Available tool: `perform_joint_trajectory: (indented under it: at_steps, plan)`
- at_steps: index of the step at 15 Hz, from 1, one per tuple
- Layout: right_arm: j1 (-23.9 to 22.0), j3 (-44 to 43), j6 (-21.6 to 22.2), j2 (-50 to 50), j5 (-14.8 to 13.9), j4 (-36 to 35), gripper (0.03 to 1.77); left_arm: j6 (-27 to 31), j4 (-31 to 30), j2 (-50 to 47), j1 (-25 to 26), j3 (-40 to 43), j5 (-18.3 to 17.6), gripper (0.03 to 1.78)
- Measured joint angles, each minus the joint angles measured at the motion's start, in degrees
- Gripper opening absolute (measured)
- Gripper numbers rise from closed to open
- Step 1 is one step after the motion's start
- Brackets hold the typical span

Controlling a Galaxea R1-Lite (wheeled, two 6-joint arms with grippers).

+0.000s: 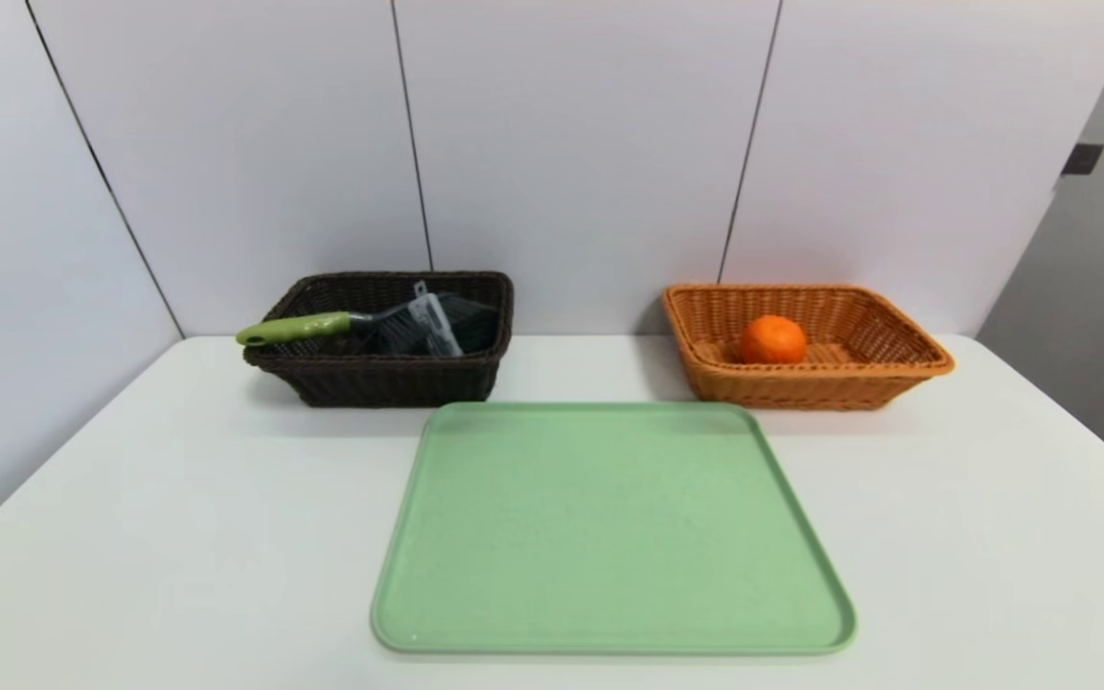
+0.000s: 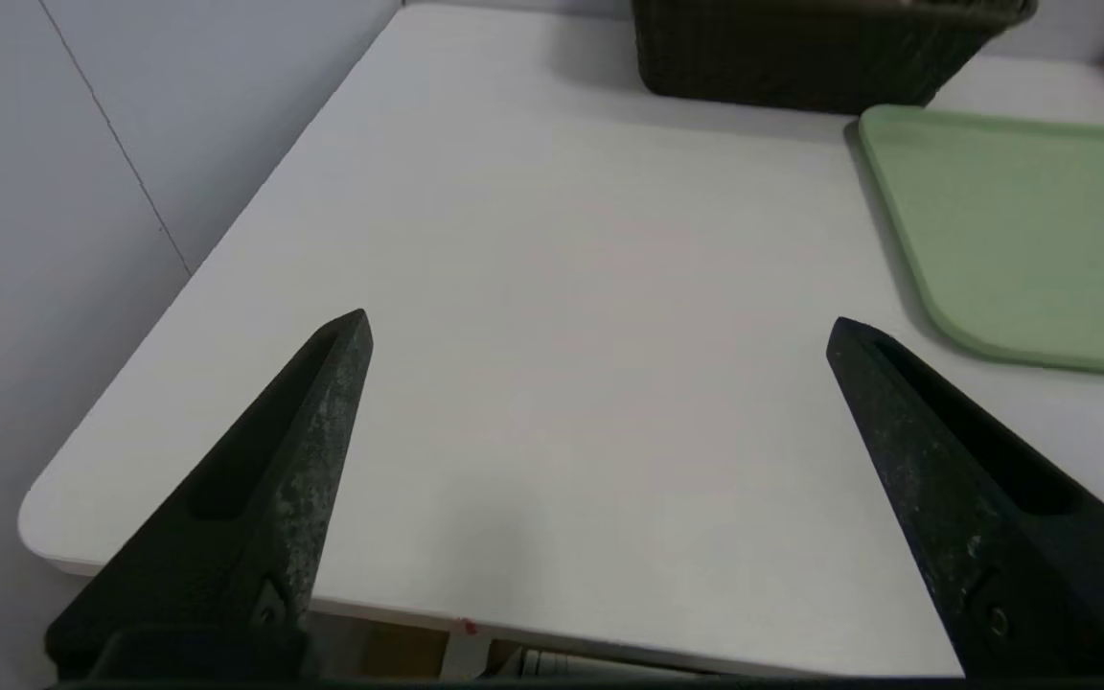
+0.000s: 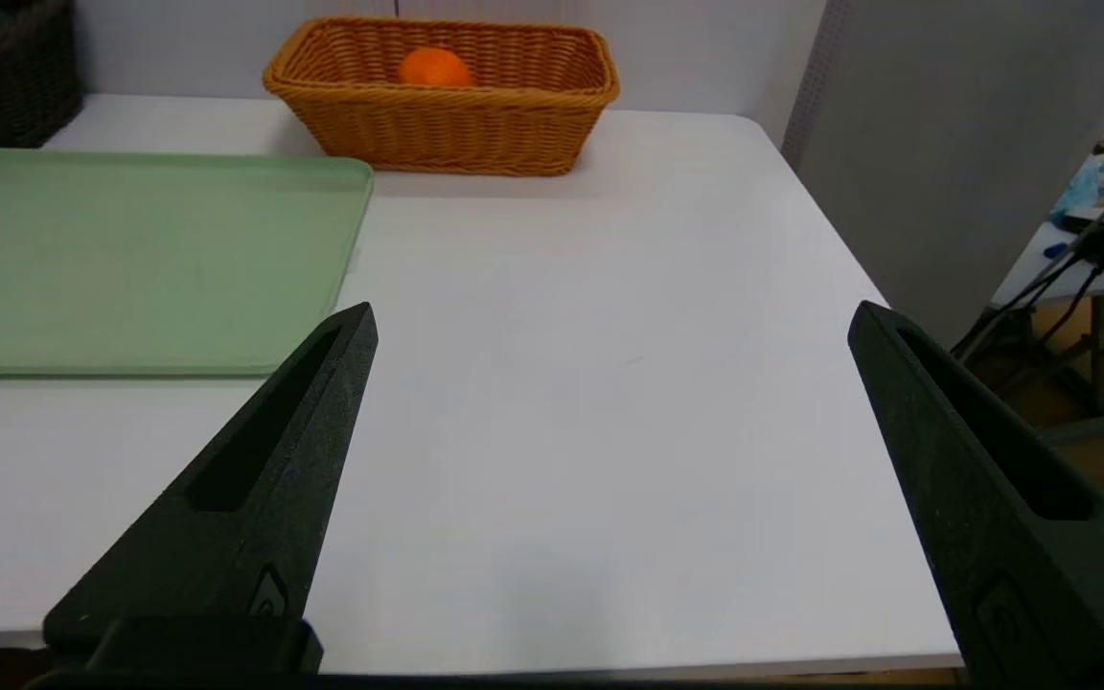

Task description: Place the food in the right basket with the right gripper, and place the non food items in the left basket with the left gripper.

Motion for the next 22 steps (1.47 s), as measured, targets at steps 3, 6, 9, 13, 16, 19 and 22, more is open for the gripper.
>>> perform_joint_trajectory:
  at_steps: [3, 6, 9, 13, 16, 19, 22]
  plan:
    - [0.00, 5.74, -0.95, -0.34, 0.06, -10.17, 1.69, 0.10, -11.28, 0.00, 0.00, 4.74, 1.74, 1.69]
    - [0.00, 15.27, -3.35, -0.34, 0.11, -25.66, 1.69, 0.95, -25.36, 0.00, 0.00, 13.13, 2.82, 1.69]
    - [0.00, 28.62, -8.18, -0.34, 0.30, -46.43, 1.69, 4.02, -41.73, 0.00, 0.00, 24.21, 3.32, 1.69]
    - [0.00, 37.08, -10.96, -0.34, 0.20, -60.62, 1.70, 7.80, -54.74, 0.00, 0.00, 32.06, 2.26, 1.69]
    - [0.00, 37.61, -9.23, -0.34, 0.61, -50.24, 1.70, 6.88, -44.81, 0.00, 0.00, 32.56, 0.26, 1.69]
    - [0.00, 37.66, -4.21, -0.34, 6.25, -38.36, 1.70, 3.91, -37.58, 0.00, 0.00, 32.61, -5.24, 1.69]
    - [0.00, 37.66, 0.65, -0.34, 5.91, -37.32, 1.70, 3.16, -35.38, 0.00, 0.00, 32.61, -5.57, 1.69]
